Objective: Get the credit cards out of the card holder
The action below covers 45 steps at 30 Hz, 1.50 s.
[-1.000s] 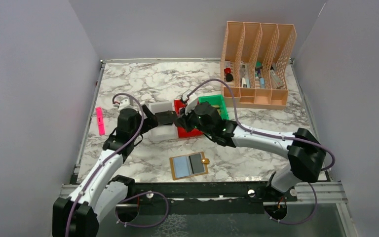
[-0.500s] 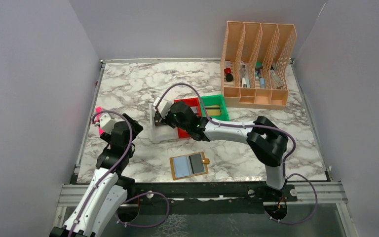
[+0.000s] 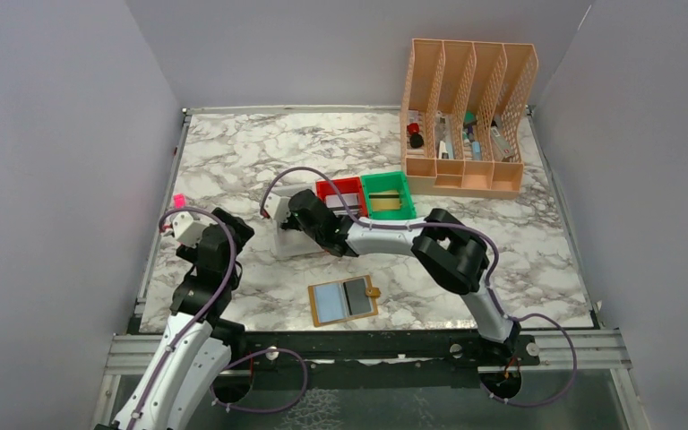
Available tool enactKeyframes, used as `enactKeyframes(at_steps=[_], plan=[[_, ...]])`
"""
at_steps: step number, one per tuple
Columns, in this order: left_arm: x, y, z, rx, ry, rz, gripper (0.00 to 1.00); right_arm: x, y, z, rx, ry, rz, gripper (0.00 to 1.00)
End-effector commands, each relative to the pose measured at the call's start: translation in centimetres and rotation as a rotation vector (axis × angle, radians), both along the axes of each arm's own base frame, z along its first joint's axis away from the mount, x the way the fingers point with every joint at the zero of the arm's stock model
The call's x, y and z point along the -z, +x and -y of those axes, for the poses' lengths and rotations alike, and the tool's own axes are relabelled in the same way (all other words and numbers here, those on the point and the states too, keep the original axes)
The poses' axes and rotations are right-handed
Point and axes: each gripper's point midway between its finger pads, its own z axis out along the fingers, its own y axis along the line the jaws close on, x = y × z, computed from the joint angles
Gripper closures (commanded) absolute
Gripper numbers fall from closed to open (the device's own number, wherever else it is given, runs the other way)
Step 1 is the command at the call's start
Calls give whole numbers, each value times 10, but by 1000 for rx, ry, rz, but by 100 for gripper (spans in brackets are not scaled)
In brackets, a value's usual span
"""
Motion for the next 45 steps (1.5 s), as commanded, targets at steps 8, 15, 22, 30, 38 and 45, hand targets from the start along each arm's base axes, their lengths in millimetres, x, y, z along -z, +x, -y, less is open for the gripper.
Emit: enactKeyframes(at_steps=[8, 15, 22, 30, 38, 45], plan=[[-4, -3, -7, -35, 2, 32, 10, 22, -19, -8, -89, -124, -69, 86], [-4, -4, -6, -30, -4, 37, 10, 13, -30, -15, -121, -76, -137, 81], [-6, -4, -3, -14, -10, 44, 10, -2, -38, -10, -134, -41, -143, 81], [-10, 1, 9, 53, -28, 61, 10, -42, -47, 9, -1, 143, -202, 82], [-17, 8, 53, 306, -76, 71, 11, -123, -96, 65, 142, 613, -380, 78], [-23, -4, 122, 715, -156, 94, 16, -60, -165, 129, 303, 718, -734, 66]])
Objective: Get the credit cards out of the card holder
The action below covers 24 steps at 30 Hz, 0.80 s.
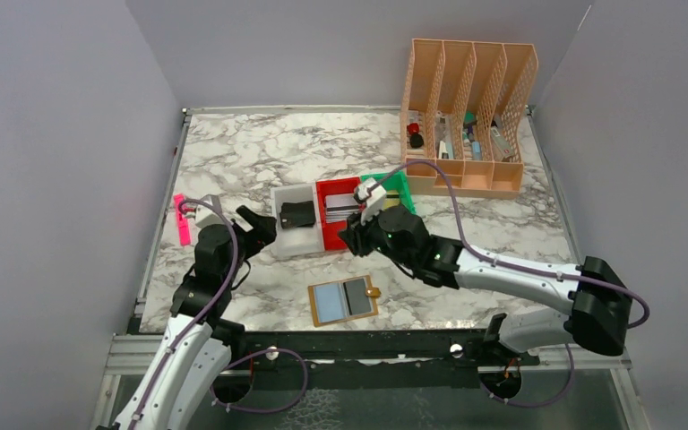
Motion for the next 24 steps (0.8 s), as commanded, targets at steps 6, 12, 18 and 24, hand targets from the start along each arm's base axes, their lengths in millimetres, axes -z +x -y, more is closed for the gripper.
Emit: enactKeyframes(at_steps=[6, 12, 18, 24], plan=[[-11, -33, 105, 653, -146, 27, 23, 99, -90, 43, 17, 167, -559, 66], [7, -55, 138, 751, -119, -34, 26, 117, -109, 43, -18, 181, -660, 66], [42, -83, 161, 779, -95, -131, 32, 136, -111, 49, 37, 151, -724, 68], [54, -95, 177, 823, -93, -162, 35, 161, -114, 57, 95, 84, -776, 70]])
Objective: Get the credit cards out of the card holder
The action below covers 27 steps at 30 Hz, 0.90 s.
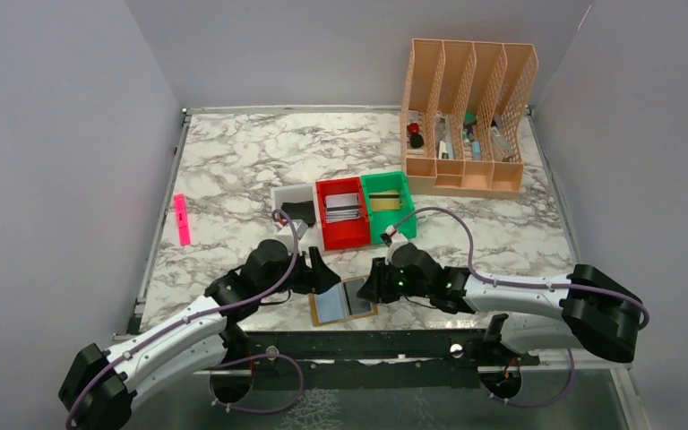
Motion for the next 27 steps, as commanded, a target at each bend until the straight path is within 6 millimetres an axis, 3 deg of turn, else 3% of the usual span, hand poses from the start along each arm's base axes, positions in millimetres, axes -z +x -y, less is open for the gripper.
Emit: enactKeyframes(at_steps=[1, 8, 17, 27], plan=[[-1, 5, 12, -23, -16, 19, 35, 19, -6, 3, 12, -46, -65, 70], [23, -3, 26, 21, 77, -23, 35, 38, -1, 15, 72, -143, -90, 72], [24, -8, 46, 55, 69, -13, 35, 51, -4, 22, 70, -178, -100, 72], [48, -17, 46, 36, 118, -65, 38, 59, -6, 30, 104, -186, -111, 88]])
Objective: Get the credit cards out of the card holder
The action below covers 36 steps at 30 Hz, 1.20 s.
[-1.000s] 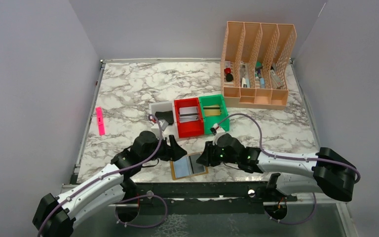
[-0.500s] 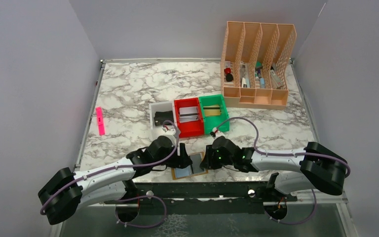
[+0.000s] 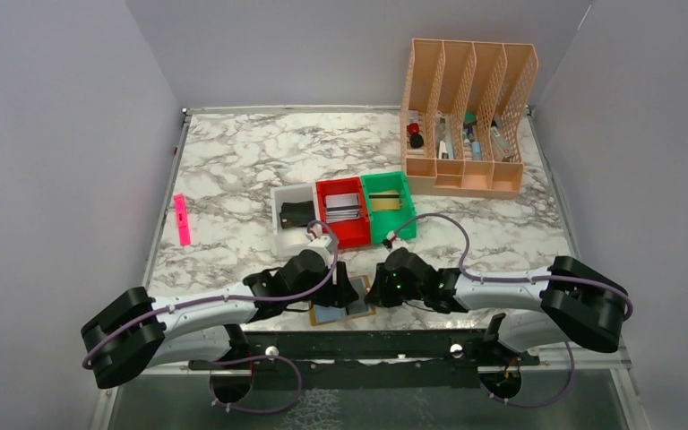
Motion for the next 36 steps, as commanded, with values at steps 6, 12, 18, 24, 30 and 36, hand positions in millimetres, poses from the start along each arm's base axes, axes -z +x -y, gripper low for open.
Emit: enactKeyframes(at_steps=[6, 12, 18, 24, 30, 36], plan=[[10, 5, -3, -98, -29, -4, 45, 20, -6, 13, 5, -57, -22, 94], [25, 2, -11, -139, -1, -35, 54, 20, -8, 5, -21, -41, -34, 96], [37, -2, -21, -172, 13, -56, 62, 12, -7, 1, -45, -22, -18, 94], [39, -4, -23, -186, -11, -59, 65, 0, -13, -12, -103, 43, -17, 93], [44, -5, -26, -216, -33, -73, 66, -9, -17, -23, -160, 95, -14, 93], [41, -3, -29, -236, -56, -61, 69, 2, -14, -18, -109, 56, -37, 92]])
